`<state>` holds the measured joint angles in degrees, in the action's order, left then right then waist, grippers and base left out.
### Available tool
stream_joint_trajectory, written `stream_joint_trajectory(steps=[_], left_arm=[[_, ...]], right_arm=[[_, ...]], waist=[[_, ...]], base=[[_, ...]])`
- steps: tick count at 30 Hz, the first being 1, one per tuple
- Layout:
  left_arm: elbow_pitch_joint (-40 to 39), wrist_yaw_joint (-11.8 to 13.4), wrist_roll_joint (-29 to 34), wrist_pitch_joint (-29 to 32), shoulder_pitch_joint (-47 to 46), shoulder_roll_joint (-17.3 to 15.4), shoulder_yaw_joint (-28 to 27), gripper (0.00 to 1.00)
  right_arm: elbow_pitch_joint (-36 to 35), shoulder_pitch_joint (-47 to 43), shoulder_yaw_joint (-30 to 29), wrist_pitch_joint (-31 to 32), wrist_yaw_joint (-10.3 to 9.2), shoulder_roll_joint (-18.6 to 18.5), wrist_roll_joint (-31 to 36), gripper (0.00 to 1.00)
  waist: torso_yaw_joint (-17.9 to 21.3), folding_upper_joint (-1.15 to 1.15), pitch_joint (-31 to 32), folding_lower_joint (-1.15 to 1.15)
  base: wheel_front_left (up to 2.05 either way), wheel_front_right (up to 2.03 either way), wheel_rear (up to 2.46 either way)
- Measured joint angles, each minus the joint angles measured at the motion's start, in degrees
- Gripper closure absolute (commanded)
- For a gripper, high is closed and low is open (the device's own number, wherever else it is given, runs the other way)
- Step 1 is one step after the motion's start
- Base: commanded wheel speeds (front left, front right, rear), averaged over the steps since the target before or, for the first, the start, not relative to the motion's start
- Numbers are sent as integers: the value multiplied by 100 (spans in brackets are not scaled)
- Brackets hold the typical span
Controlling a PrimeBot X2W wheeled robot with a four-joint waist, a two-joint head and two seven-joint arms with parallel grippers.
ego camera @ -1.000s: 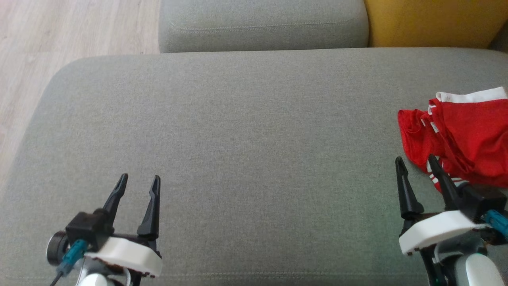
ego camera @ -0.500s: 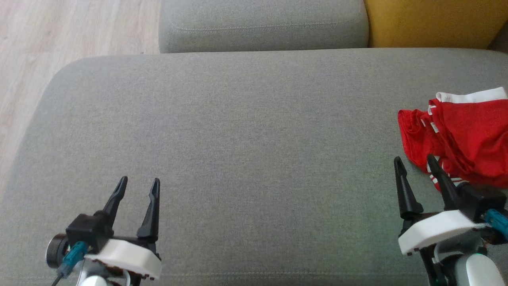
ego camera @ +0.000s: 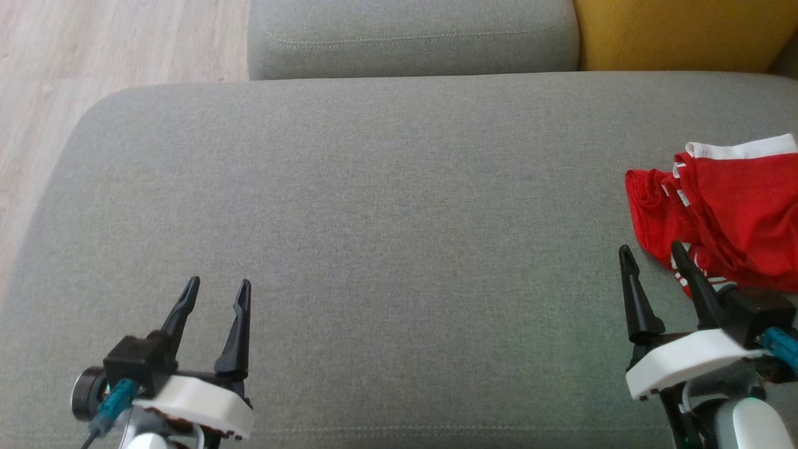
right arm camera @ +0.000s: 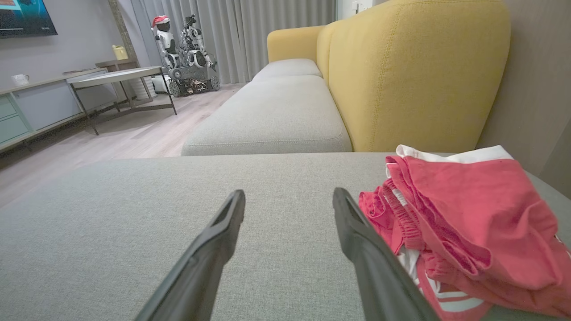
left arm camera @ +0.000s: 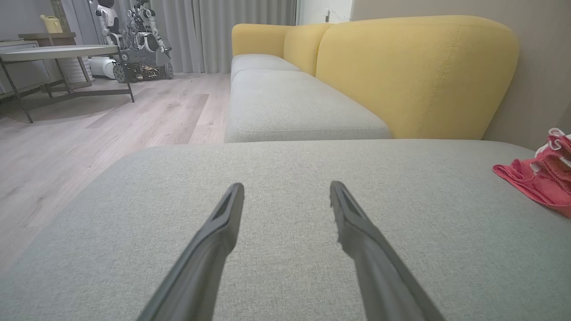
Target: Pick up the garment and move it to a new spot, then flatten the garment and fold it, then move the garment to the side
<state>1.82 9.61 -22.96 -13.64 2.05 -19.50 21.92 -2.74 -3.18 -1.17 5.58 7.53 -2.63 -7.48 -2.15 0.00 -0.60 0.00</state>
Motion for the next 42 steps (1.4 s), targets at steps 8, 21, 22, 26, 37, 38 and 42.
stream_joint_trajectory(steps=[8,21,22,26,37,38,42], left_arm=[[-12,0,1,-7,-3,-2,11,0],[372,-60,-354,78,248,204,81,100],[376,-62,-413,92,247,215,63,100],[411,-130,-647,144,247,256,-31,100],[538,-293,-1336,307,213,368,-248,100],[547,-311,-1391,323,205,380,-260,100],[588,-364,-1619,377,162,431,-330,100]], right_arm=[[-26,1,-8,9,0,1,0,0],[465,-210,30,8,0,9,-411,100],[478,-210,30,8,0,9,-489,100],[530,-208,27,7,0,9,-766,100],[662,-137,11,-1,0,7,-1599,100],[672,-122,9,-2,0,7,-1672,100],[722,-87,1,-3,0,5,-1951,100]], waist=[[8,0,-28,0],[18,0,-32,0],[20,0,-31,0],[27,0,-28,0],[47,0,-20,0],[49,0,-19,0],[55,0,-17,0]], base=[[0,0,0],[0,0,0],[0,0,0],[0,0,0],[0,0,0],[0,0,0],[0,0,0]])
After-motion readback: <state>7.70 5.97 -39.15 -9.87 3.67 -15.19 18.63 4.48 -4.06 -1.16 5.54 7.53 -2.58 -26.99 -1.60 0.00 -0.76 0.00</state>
